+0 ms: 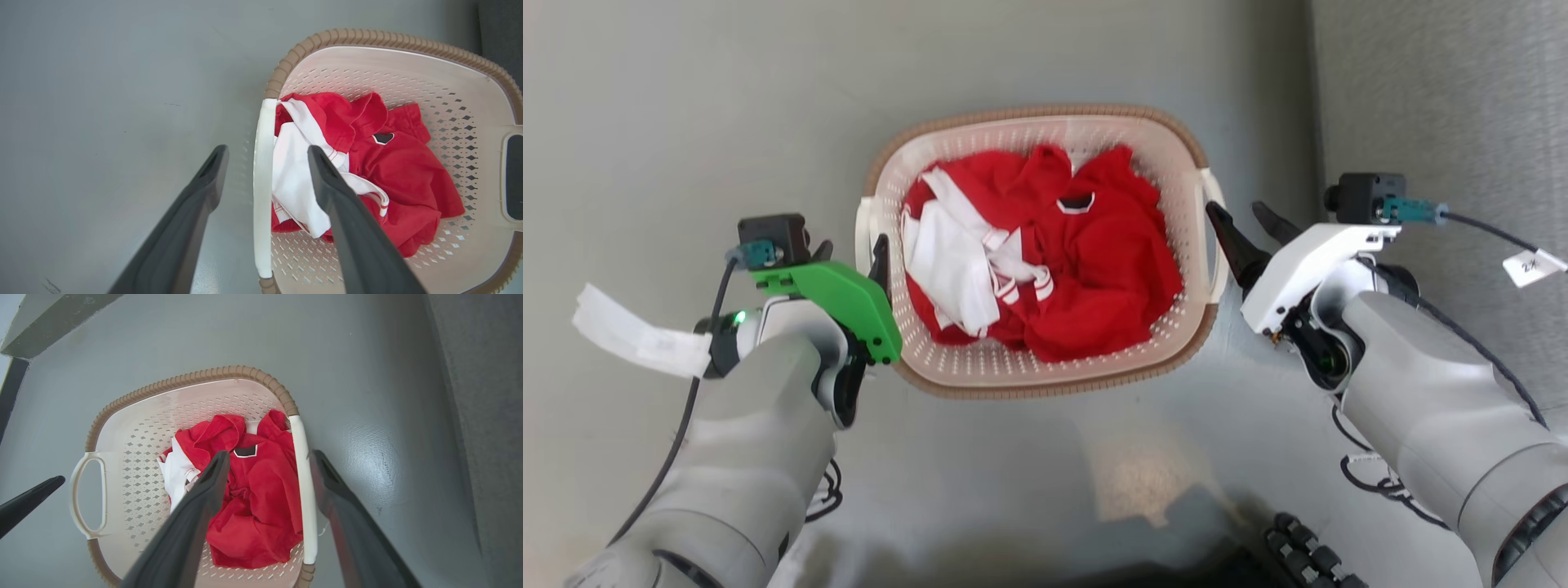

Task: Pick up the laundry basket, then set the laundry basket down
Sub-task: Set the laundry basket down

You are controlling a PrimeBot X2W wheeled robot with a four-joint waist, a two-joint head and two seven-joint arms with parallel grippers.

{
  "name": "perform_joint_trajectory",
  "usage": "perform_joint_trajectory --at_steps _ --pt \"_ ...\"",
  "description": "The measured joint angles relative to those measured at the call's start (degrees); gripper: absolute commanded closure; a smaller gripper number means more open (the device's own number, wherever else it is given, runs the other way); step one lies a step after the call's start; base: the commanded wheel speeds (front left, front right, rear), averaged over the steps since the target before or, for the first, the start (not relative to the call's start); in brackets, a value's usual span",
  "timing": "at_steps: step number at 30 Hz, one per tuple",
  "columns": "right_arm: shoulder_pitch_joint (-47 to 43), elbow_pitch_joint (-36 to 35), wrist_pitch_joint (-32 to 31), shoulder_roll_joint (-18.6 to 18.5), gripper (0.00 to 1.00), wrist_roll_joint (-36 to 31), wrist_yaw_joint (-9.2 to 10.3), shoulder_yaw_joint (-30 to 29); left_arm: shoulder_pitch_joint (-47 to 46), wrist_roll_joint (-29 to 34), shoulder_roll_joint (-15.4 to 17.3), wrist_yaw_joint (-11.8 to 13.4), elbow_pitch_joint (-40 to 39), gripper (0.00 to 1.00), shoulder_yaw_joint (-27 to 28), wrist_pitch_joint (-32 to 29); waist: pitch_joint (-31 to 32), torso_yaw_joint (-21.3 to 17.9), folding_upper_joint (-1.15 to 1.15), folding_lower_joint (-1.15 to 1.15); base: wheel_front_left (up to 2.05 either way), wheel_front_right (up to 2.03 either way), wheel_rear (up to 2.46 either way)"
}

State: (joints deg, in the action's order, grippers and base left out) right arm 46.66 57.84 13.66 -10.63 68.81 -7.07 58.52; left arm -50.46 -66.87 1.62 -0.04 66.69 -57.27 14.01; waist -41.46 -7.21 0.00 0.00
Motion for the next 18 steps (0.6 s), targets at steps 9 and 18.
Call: perform_joint_trajectory --at_steps 9,18 --pt "-1.5 -1.4 0.5 -1.3 0.00 0.1 0.00 0.7 2.7 0.3 0.0 -1.1 -0.9 0.00 1.5 0.2 6.6 -0.4 0.00 0.00 0.00 0.00 0.00" --pt "-1.6 -4.5 0.5 -4.4 0.00 -4.2 -0.04 -0.6 3.0 3.8 0.0 -1.1 -5.4 0.00 6.6 0.2 13.4 0.4 0.00 0.00 0.00 0.00 0.00"
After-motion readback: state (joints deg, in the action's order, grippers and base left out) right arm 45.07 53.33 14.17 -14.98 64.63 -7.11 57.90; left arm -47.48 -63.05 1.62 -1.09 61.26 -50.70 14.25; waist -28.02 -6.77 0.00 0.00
